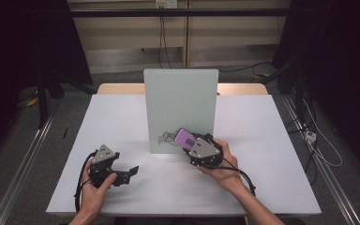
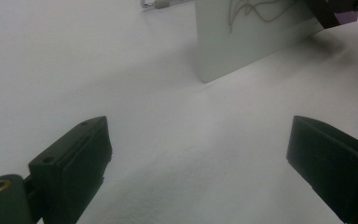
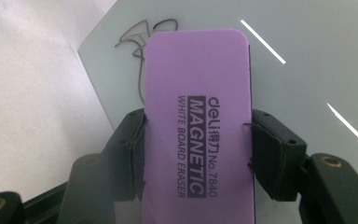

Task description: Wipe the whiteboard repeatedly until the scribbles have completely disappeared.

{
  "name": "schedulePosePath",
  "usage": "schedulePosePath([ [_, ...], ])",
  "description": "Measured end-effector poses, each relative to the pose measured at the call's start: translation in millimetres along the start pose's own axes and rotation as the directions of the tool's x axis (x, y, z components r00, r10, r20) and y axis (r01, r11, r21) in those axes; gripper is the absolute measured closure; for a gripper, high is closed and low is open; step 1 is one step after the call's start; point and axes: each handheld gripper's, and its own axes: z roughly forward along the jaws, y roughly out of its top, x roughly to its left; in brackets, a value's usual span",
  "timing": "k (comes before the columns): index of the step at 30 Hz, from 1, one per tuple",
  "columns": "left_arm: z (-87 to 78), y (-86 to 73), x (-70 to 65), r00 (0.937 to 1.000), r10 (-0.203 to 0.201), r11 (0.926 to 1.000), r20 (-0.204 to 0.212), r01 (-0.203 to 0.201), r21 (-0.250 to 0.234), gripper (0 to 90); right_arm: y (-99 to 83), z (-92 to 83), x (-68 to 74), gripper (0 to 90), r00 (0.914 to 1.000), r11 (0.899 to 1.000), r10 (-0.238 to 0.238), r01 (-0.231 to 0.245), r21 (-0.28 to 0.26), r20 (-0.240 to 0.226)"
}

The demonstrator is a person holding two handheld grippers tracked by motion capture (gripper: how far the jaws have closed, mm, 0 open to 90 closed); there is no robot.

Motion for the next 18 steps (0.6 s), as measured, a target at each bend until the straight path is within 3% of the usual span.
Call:
schedulePosePath([
  [7, 0.4, 0.0, 0.0, 1.0, 0.001, 1.0, 0.002, -0.001, 0.004, 6.4, 0.4, 3.7, 4.5, 42.3, 0.9997, 1.0, -0.015, 0.015, 0.014, -0.021],
  [14, -0.5, -0.2, 1.0, 1.0, -0.002, 1.0, 0.007, 0.002, 0.004, 6.5, 0.1, 4.4, 4.4, 42.3, 0.9989, 1.0, 0.008, -0.007, 0.017, -0.045],
  [18, -1.5, 0.1, 1.9, 1.0, -0.002, 1.0, 0.004, 0.002, 0.007, 6.5, 1.6, -1.3, -4.1, 42.3, 0.9999, 1.0, 0.01, -0.01, 0.003, -0.006],
])
